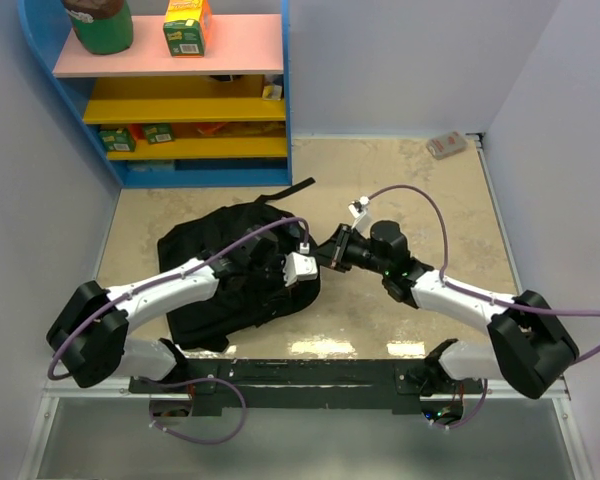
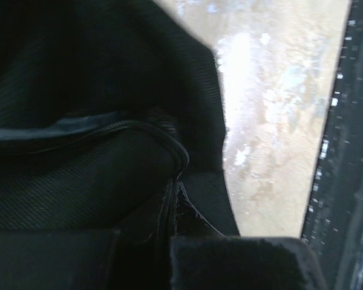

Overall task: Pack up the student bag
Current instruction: Adjust the student bag at the center of the board.

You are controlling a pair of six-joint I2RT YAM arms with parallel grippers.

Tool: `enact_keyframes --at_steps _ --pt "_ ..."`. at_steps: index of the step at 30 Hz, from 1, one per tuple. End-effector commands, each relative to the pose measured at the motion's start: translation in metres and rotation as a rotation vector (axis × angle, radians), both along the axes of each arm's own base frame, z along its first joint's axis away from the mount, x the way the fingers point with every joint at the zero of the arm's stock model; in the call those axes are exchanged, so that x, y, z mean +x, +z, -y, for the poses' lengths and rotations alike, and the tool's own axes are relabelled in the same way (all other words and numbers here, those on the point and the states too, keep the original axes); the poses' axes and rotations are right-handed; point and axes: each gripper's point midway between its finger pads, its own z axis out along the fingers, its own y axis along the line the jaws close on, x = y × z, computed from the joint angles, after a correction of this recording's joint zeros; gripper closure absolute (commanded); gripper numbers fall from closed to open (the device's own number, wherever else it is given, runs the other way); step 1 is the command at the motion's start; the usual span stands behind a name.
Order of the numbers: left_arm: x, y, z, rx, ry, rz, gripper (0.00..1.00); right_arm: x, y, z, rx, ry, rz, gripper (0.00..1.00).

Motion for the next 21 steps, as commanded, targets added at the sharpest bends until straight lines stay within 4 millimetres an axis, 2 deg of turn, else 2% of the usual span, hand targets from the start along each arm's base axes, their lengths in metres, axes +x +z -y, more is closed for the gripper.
enact_keyframes --at_steps 1,4,8,10,11,14,15,16,17,18,19,20,21 --pt "0.065 -0.013 -0.028 0.12 0.236 0.223 1.0 -0.039 0.083 -0.005 0.2 0.166 0.165 1.0" --pt "0.072 -0.013 -0.037 0.12 0.278 0.207 1.0 -0.048 0.07 -0.001 0.173 0.184 0.144 1.0" --pt "0.069 -0.013 -0.04 0.125 0.273 0.195 1.0 -0.053 0.052 0.0 0.155 0.202 0.108 1.0" --pt "0.067 -0.012 -0.038 0.113 0.261 0.194 1.0 -0.058 0.053 -0.004 0.183 0.248 0.103 1.0" --pt "0.065 -0.012 -0.037 0.111 0.253 0.189 1.0 -0.058 0.047 -0.006 0.185 0.259 0.083 1.0" --pt "0.052 -0.009 -0.028 0.096 0.173 0.16 1.0 -0.054 0.047 -0.008 0.191 0.253 0.087 1.0" --pt "0.038 -0.009 -0.023 0.087 0.111 0.132 1.0 -0.051 0.051 -0.009 0.188 0.245 0.109 0.99" --pt "0.035 -0.002 -0.02 0.065 0.088 0.132 1.0 -0.047 0.05 -0.008 0.175 0.227 0.109 0.94" --pt "0.032 0.005 -0.016 0.041 0.049 0.137 1.0 -0.045 0.056 -0.009 0.175 0.225 0.128 0.78" --pt "0.016 0.009 -0.012 0.01 -0.014 0.088 1.0 -0.043 0.06 -0.008 0.162 0.225 0.165 0.68" --pt "0.01 0.016 -0.01 -0.01 -0.044 0.074 1.0 -0.039 0.048 -0.006 0.104 0.202 0.136 0.59" --pt "0.006 0.025 -0.004 -0.036 -0.077 0.064 1.0 -0.031 0.053 -0.005 0.066 0.178 0.16 0.46" --pt "-0.009 0.029 -0.001 -0.063 -0.12 0.003 1.0 -0.027 0.051 0.0 0.01 0.163 0.213 0.43"
